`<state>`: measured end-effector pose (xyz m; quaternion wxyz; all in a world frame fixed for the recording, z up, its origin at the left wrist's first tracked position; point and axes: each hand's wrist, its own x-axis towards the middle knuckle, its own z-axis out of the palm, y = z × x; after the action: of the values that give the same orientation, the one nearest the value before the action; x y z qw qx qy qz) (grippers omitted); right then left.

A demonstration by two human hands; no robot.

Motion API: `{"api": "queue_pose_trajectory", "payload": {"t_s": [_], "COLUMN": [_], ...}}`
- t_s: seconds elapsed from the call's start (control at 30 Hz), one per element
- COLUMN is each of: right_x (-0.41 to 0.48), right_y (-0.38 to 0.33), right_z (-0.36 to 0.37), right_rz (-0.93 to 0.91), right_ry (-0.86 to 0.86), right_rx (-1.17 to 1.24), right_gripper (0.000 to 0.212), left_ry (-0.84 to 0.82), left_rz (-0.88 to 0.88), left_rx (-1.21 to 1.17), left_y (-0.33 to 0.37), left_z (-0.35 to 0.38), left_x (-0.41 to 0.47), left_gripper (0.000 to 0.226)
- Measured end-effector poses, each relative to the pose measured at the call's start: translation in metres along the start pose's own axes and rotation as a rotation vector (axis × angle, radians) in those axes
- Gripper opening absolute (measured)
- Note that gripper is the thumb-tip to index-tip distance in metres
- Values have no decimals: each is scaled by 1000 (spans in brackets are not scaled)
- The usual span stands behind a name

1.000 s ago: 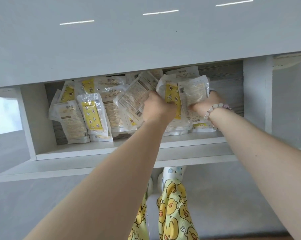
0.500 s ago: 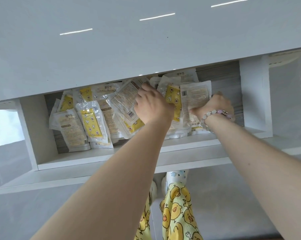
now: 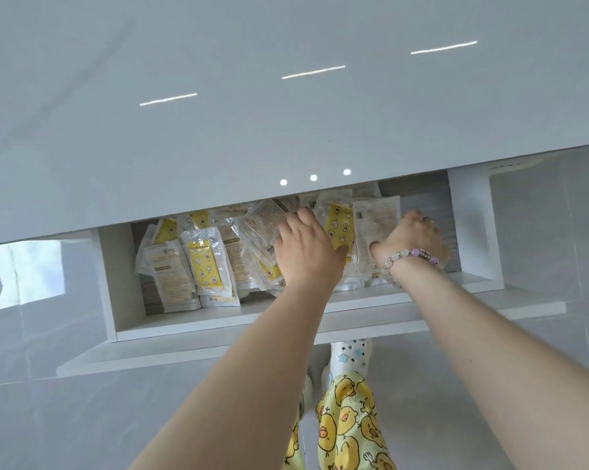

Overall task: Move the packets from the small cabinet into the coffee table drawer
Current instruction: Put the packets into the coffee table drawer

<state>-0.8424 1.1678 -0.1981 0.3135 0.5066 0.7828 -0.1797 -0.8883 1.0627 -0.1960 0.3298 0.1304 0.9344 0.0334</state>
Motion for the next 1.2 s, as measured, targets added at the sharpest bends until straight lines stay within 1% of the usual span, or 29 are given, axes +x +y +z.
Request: {"api": "queue_pose_trajectory", "payload": {"t_s": [0.07,0.13,0.2,0.27,0.37,0.5,0.63,0.73,0.83,0.9,0.97,1.07,1.2], "right_x": [-17,-37,-58,-77,-103,-139,-202,-260,-317,-346,-371,-407,-464], "right_y": [-4,-10,-16,-23,-34,-62,-105,-140,-164,-176,-187,-203,-226], "right_z": [-14,-29,-48,-75,-124,-190,-254,-297,-336,-360,-379,-387,-367], "right_rz": [-53,-125,-203,-304,-420,-528,-714,-892,-1049,-1109,-1146,-1235,-1437], "right_ry": [4,3,16,84,193,279,409,489,583,658,697,703,695], "right_rx": [0,-66,-202,-359,-470,-419,-394,-371,-426,-447,-446,-427,-474], "right_gripper": [62,58,52,45,45,45,47,47,44,46,48,51,54], "left_ry": [-46,-77,-57,-4,91,218,344,408,423,455,506,604,701], "left_rz": [57,138,236,296,317,290,265,210,103,-1,-77,-171,-296], "left_rx": [7,63,171,237,295,398,424,363,329,280,217,126,52], "left_y": [0,-1,-2,-4,-13,-34,-52,-80,-119,-143,-160,-180,-208], "left_z": [-16,-37,-63,-95,-154,-239,-336,-399,-442,-463,-479,-494,-504], "left_x": [-13,-28,-43,-57,-71,-87,-123,-158,-200,-226,-252,-290,-341], "left_gripper": [75,72,66,60,55,58,60,59,58,60,61,58,56]}}
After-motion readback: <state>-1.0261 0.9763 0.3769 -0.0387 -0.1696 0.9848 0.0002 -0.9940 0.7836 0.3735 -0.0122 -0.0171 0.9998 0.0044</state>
